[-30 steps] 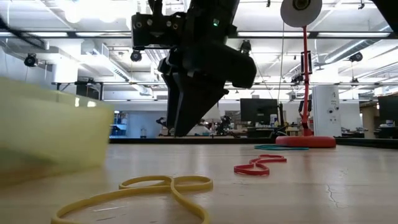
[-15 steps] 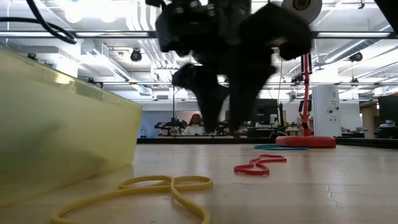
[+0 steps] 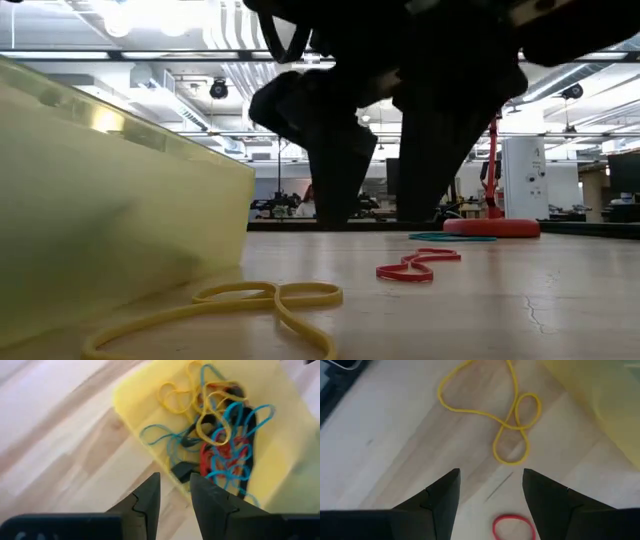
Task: Pick and place rubber bands into bin
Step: Put the yellow rubber band into the bin
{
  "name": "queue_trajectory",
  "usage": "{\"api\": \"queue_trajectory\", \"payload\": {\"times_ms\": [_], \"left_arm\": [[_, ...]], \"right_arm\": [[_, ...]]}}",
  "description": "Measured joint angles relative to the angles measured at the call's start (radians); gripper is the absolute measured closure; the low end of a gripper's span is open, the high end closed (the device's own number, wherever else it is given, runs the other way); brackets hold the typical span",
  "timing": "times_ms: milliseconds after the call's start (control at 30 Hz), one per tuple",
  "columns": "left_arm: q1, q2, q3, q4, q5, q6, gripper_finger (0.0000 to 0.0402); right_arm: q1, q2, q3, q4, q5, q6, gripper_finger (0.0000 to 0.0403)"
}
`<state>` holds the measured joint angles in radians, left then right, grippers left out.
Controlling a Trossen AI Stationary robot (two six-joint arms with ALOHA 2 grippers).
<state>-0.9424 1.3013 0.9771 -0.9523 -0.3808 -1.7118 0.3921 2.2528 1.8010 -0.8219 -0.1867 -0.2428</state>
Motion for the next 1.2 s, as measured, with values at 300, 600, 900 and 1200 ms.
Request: {"api": "queue_trajectory", "payload": {"times_ms": [300, 600, 900, 1200], "left_arm": [[-0.002, -0.019, 0.091, -0.085, 0.009, 0.038, 0.0311], [-0.001, -0.020, 0.162, -0.087, -0.018, 0.052, 0.0311], [-0.001, -0.021, 0.194, -0.083, -0.019, 0.084, 0.0311], [-0.001, -0.026, 0.205, -0.086, -0.018, 0.103, 0.0311]], "right_arm": [[0.000, 0.002, -0.079, 0.177, 0.074, 0.086, 0.0202], [0.007, 0.005, -0.142, 0.303, 0.074, 0.120, 0.0215], [0.011, 0.007, -0.239, 0.412, 0.075, 0.212, 0.0316], [0.026, 0.021, -0.252, 0.418, 0.090, 0.248, 0.0391]]}}
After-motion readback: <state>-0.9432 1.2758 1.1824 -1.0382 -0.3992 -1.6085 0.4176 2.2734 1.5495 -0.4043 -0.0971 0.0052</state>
